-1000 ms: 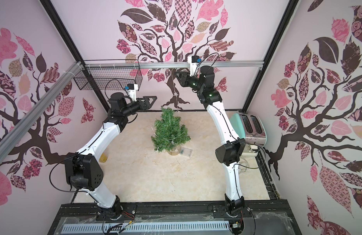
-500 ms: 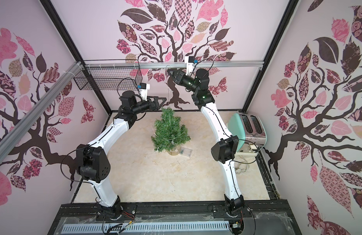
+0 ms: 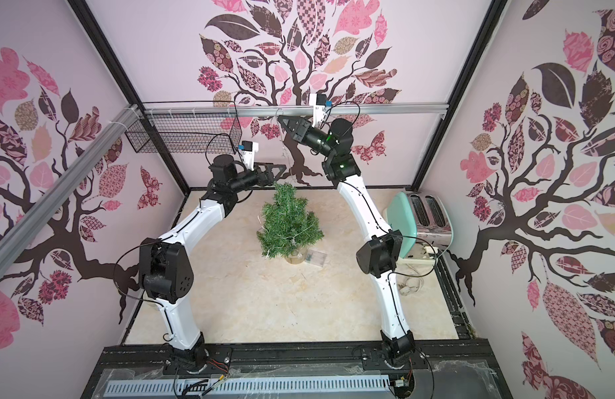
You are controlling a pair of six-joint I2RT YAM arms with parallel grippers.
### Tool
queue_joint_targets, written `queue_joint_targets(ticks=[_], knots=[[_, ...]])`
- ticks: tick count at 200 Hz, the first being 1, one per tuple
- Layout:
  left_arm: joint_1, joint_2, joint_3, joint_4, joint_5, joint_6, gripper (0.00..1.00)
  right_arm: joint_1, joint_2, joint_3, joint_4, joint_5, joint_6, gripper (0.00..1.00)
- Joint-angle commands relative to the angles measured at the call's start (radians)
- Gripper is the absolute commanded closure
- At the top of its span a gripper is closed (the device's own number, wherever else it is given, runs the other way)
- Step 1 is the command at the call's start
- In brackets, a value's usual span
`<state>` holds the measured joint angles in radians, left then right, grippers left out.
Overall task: Remove string lights from the small christmas tree
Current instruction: Remove the light string from the Christmas tree.
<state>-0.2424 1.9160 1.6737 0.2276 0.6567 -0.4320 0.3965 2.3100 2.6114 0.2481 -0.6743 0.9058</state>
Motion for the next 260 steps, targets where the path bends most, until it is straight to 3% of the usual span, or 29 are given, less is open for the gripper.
queue_joint_targets(ticks=[1, 71, 184, 209, 246, 260], knots=[[-0.005, 0.012, -0.01, 0.09, 0.031, -0.042, 0.05, 0.008, 0.018, 0.042, 0.042, -0.037, 0.018, 1.0], [-0.009, 0.062, 0.021, 0.081, -0.027, -0.039, 0.14, 0.04, -0.006, 0.016, 0.064, -0.098, 0.027, 1.0], [0.044, 0.099, 0.055, 0.115, -0.052, -0.091, 0.53, 0.041, -0.122, -0.151, 0.112, -0.121, 0.003, 1.0], [0.051, 0.102, 0.063, 0.131, -0.056, -0.107, 0.67, 0.04, -0.138, -0.189, 0.126, -0.122, 0.005, 1.0], [0.069, 0.094, 0.059, 0.118, -0.071, -0.105, 1.0, 0.026, -0.181, -0.28, 0.128, -0.115, -0.008, 1.0], [0.078, 0.083, 0.048, 0.125, -0.081, -0.113, 1.0, 0.011, -0.19, -0.308, 0.107, -0.099, -0.009, 1.0]])
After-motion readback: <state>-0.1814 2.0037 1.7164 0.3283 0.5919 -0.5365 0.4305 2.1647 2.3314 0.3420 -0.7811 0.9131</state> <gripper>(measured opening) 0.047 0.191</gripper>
